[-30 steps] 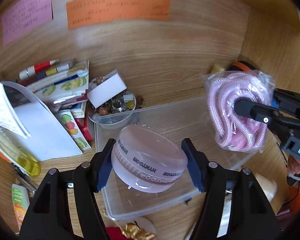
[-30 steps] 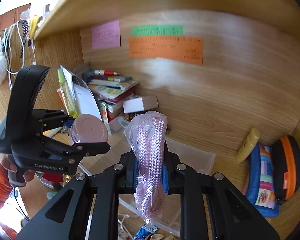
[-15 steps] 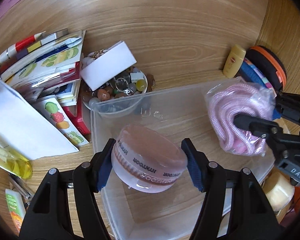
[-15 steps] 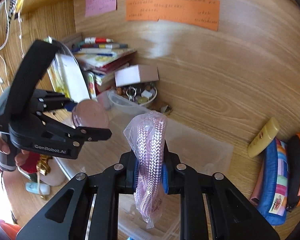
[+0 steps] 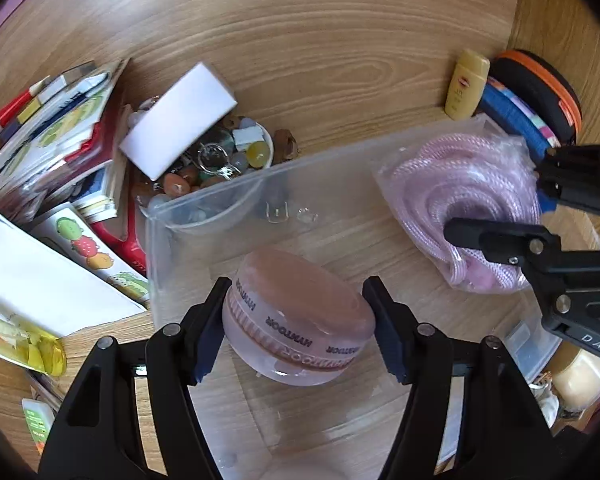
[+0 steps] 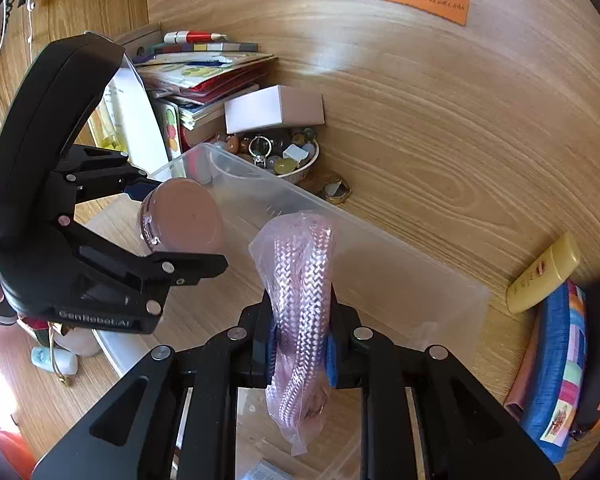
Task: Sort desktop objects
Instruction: 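Carry the pink container and rope bag over the clear plastic bin with both grippers, then open the left gripper to drop the container while the right gripper drops the rope bag into the bin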
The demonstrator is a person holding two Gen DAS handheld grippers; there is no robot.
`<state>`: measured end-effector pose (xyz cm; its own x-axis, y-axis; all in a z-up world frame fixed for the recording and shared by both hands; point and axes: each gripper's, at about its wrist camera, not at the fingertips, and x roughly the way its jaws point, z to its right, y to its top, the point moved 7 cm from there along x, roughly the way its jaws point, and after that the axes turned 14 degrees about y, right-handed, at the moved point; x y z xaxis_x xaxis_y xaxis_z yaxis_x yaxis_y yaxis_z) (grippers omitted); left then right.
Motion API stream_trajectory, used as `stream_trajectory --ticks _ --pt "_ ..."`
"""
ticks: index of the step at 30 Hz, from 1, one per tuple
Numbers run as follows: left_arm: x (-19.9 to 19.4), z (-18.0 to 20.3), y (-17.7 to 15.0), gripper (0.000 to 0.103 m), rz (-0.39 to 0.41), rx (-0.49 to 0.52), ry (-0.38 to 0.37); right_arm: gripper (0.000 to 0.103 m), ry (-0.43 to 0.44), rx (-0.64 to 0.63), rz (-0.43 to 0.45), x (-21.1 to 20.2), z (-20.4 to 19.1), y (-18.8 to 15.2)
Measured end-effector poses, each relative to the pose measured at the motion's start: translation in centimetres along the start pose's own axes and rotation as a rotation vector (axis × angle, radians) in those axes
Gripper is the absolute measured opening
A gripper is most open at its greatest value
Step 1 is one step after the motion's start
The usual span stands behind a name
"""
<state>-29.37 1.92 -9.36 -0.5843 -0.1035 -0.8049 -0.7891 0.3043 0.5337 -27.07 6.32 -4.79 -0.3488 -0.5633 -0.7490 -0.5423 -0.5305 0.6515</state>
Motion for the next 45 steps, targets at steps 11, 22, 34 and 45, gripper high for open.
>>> stream_trajectory --ticks 11,22,34,45 --pt "-0.3 -0.1 0.0 0.076 0.003 0.024 0.009 0.034 0.008 -0.040 -0.064 1.2 -0.9 -0.4" --pt "-2.4 -1.7 -0.4 0.082 0.031 0.017 0.006 0.058 -0.044 -0.070 -0.046 0.1 -0.9 -0.3" --pt "-6.8 -1.7 -1.1 0.090 0.097 0.000 0.032 0.072 -0.108 -0.104 0.030 -4.2 -2.2 -0.2" --pt "-13.1 -2.4 -3.0 0.094 0.189 -0.021 0.067 0.076 -0.169 -0.111 0.126 -10.4 -3.9 -1.3"
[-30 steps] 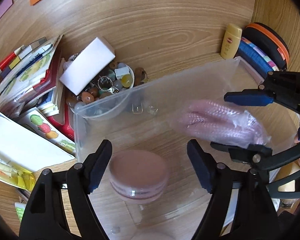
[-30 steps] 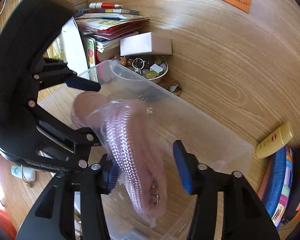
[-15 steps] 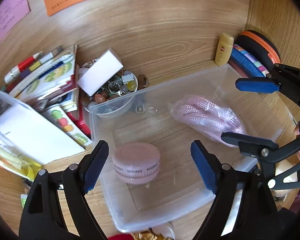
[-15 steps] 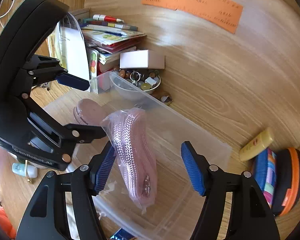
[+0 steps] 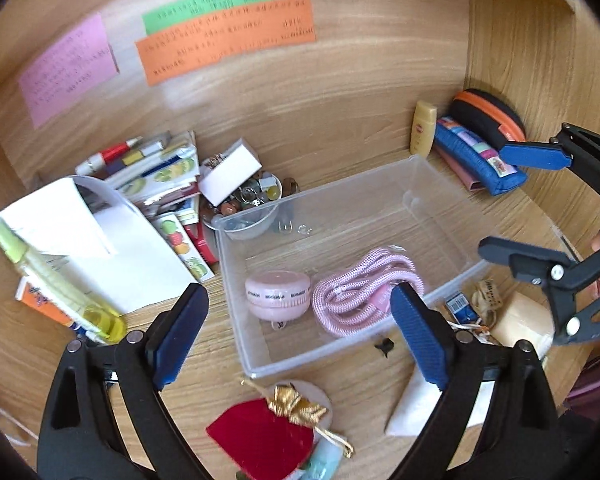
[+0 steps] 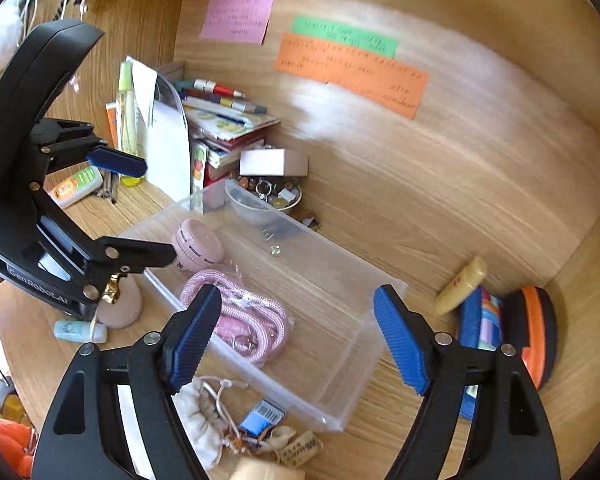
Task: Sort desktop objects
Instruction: 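Open the left gripper to drop the container while the right gripper drops the rope bag into the bin, then move the left gripper to the green spray bottle while the right gripper approaches the cream block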
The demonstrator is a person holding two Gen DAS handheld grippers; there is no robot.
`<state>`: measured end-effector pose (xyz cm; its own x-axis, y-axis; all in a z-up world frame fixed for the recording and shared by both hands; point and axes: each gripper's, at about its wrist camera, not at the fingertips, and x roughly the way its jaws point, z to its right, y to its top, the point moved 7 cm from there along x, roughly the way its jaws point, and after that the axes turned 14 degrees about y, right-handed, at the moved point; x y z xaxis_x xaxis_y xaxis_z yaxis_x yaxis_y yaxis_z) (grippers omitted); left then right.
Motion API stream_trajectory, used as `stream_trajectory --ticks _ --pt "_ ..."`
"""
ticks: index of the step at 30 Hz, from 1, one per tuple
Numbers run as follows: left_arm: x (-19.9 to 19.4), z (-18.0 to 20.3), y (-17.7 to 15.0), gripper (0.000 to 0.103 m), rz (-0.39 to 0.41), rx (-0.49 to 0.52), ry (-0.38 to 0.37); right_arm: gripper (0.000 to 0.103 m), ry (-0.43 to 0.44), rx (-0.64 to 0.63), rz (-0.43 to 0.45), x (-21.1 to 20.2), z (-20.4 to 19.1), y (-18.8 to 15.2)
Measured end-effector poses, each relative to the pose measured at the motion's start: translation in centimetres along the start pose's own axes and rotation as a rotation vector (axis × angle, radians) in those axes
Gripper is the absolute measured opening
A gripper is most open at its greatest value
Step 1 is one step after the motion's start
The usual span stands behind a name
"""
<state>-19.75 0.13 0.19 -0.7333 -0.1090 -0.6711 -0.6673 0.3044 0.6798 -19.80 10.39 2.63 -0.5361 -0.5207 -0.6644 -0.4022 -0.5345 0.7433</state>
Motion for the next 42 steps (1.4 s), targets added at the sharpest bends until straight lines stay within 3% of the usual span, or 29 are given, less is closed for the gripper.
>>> stream_trajectory --ticks 10,24,38,42 --pt "-3.3 -1.8 -2.8 0.096 0.023 -0.066 0.025 0.085 -0.033 0.033 0.095 -5.4 -1.0 -1.3" --pt "-4.7 -3.3 -8.3 0.096 -0.019 -0.132 0.029 0.088 -0.039 0.118 0.104 -7.4 -1.9 -6.5" --pt "-0.4 -3.6 -15.2 0.096 -0.160 -0.158 0.078 0.088 -0.046 0.245 0.055 -5.5 -4.6 -14.0" --pt "1.2 -3.4 -16.6 0.096 -0.208 -0.181 0.052 0.088 -0.039 0.275 0.054 -5.5 -5.1 -15.5"
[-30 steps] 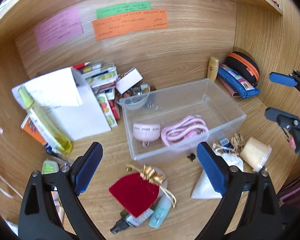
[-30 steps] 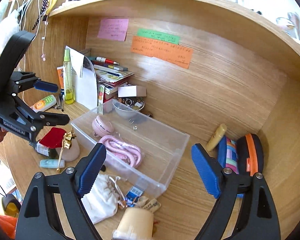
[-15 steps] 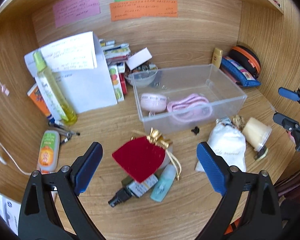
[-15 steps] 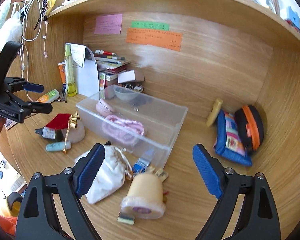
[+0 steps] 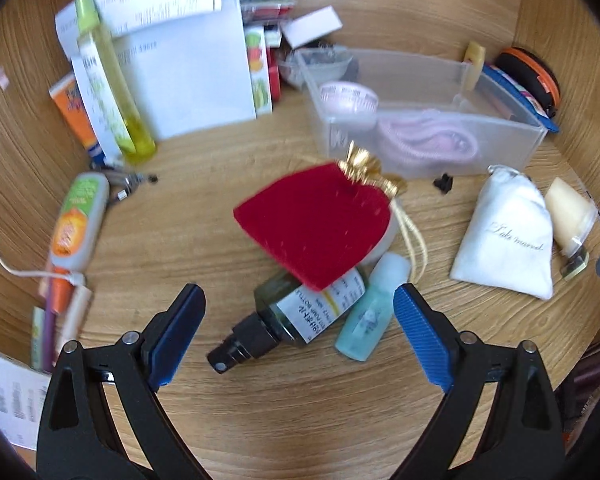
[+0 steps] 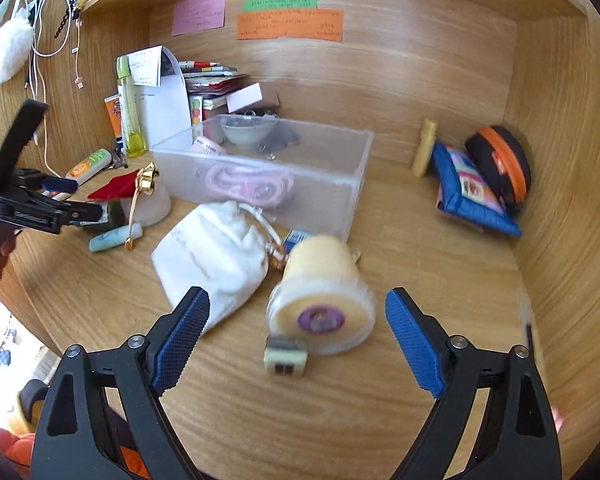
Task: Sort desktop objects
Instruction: 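Move the left gripper to the green spray bottle while the right gripper approaches the cream block, then grasp the green spray bottle with the left gripper while the right gripper grasps the cream block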
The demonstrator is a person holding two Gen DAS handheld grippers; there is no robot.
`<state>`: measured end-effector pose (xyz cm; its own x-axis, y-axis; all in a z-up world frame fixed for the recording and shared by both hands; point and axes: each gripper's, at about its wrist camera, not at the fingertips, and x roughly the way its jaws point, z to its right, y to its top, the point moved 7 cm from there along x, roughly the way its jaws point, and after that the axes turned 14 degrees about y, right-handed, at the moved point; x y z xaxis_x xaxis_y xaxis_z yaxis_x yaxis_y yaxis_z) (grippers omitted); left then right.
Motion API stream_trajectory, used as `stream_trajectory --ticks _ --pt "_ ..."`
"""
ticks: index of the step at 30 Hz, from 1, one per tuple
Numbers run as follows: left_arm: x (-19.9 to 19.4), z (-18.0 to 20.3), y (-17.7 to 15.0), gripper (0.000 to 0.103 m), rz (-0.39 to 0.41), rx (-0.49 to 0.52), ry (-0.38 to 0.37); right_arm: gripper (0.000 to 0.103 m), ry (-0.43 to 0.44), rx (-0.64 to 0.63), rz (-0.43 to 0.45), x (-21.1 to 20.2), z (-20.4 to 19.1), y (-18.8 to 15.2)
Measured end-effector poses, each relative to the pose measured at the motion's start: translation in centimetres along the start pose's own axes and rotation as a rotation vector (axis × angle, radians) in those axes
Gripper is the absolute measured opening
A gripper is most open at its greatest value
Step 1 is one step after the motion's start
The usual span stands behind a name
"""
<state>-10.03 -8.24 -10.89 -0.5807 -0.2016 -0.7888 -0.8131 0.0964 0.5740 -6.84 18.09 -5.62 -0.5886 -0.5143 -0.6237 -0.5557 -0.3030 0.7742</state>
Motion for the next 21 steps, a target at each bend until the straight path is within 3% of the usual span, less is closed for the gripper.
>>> stream_trajectory --ticks 9,11,13,15,21 --pt "1.8 0.2 -0.4 0.096 -0.030 -0.047 -0.027 0.086 0.039 0.070 -0.040 1.2 0.0 -3.2" --pt "1.8 0.3 -0.3 0.096 -0.026 -0.059 -0.028 0.078 0.052 0.081 -0.047 1.5 -0.1 -3.4" --pt "1.7 0.5 -0.3 0.096 -0.013 -0.058 -0.027 0.061 0.069 0.089 -0.061 1.9 -0.2 -3.7" --pt "1.7 0.7 -0.1 0.096 -0.001 -0.053 -0.028 0.052 0.088 0.100 -0.076 2.2 -0.2 -4.0" --pt "1.8 1.2 0.3 0.096 0.024 -0.039 -0.032 0.041 0.091 0.125 -0.088 2.9 0.0 -4.6"
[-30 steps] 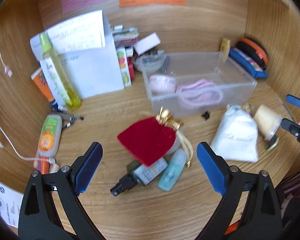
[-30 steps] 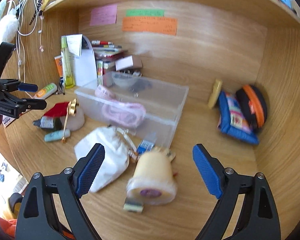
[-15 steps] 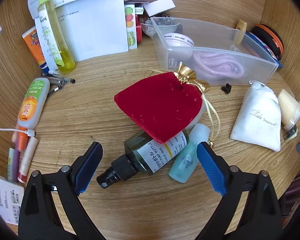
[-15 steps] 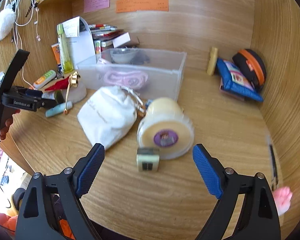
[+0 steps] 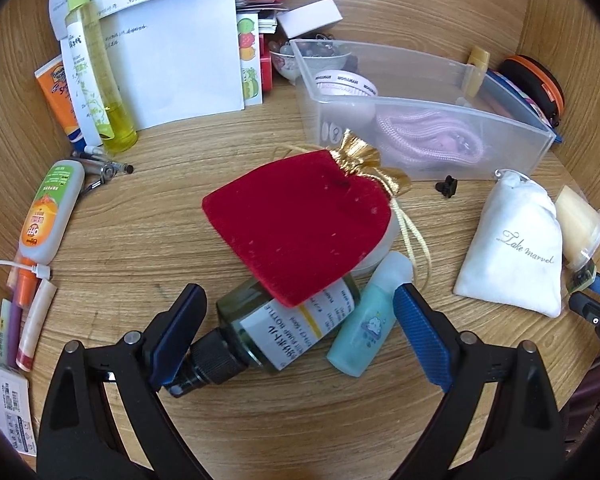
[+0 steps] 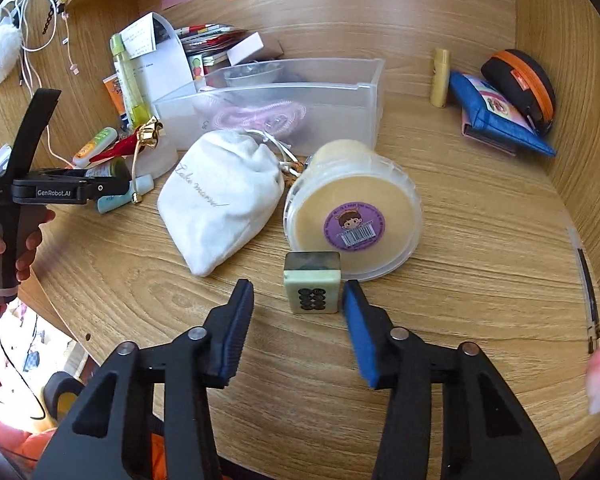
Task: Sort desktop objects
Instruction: 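Grasp the green spray bottle with the left gripper while the right gripper grasps the cream block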
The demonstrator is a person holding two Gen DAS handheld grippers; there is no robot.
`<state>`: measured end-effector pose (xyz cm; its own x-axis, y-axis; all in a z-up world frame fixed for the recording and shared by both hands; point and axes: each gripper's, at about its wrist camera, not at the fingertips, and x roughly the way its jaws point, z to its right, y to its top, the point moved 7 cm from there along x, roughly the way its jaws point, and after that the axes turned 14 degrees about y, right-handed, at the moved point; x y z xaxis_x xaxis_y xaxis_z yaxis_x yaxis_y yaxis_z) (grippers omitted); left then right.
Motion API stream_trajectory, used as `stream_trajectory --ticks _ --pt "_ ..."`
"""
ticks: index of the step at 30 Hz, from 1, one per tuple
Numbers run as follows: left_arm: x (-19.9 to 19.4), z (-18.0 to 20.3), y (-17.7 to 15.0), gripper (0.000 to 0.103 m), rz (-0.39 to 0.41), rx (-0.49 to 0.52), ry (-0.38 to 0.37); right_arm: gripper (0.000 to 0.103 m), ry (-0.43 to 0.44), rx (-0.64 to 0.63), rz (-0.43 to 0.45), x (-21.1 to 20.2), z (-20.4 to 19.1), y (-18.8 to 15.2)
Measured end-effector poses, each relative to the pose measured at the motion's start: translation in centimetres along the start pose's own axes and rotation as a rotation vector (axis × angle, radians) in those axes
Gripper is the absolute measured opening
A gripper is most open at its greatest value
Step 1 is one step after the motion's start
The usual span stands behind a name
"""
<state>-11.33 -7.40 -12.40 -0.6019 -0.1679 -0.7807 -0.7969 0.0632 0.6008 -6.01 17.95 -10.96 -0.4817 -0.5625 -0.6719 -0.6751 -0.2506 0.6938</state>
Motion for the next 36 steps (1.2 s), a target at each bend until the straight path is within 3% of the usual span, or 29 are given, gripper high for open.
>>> stream_trajectory --ticks 4,10,14,16,18,20,36 --pt "0.0 0.2 0.1 0.087 0.004 -0.008 -0.028 0.040 -0.010 -0.004 0.007 0.2 -0.1 0.1" --pt "-0.7 0.4 -0.2 0.071 0.020 0.010 -0.046 0.024 0.008 -0.012 0.011 0.1 -0.2 0.3" --pt "-1.0 0.3 -0.3 0.064 0.029 0.009 -0.055 0.022 0.046 -0.014 0.017 -0.2 -0.4 0.4" --pt "-1.2 0.1 -0.2 0.057 0.035 -0.008 -0.055 0.022 0.053 -0.016 0.020 -0.2 -0.6 0.4" --pt "-1.2 -0.2 -0.1 0.041 0.025 -0.030 -0.077 0.022 0.063 -0.020 0.023 -0.4 -0.8 0.4" --pt "-1.2 -0.2 -0.2 0.041 0.014 -0.043 -0.111 0.022 0.074 -0.023 0.026 -0.6 -1.2 0.4" --pt "-6.0 1.0 -1.3 0.041 0.090 -0.001 -0.123 0.022 0.106 -0.058 0.076 -2.7 -2.7 1.9"
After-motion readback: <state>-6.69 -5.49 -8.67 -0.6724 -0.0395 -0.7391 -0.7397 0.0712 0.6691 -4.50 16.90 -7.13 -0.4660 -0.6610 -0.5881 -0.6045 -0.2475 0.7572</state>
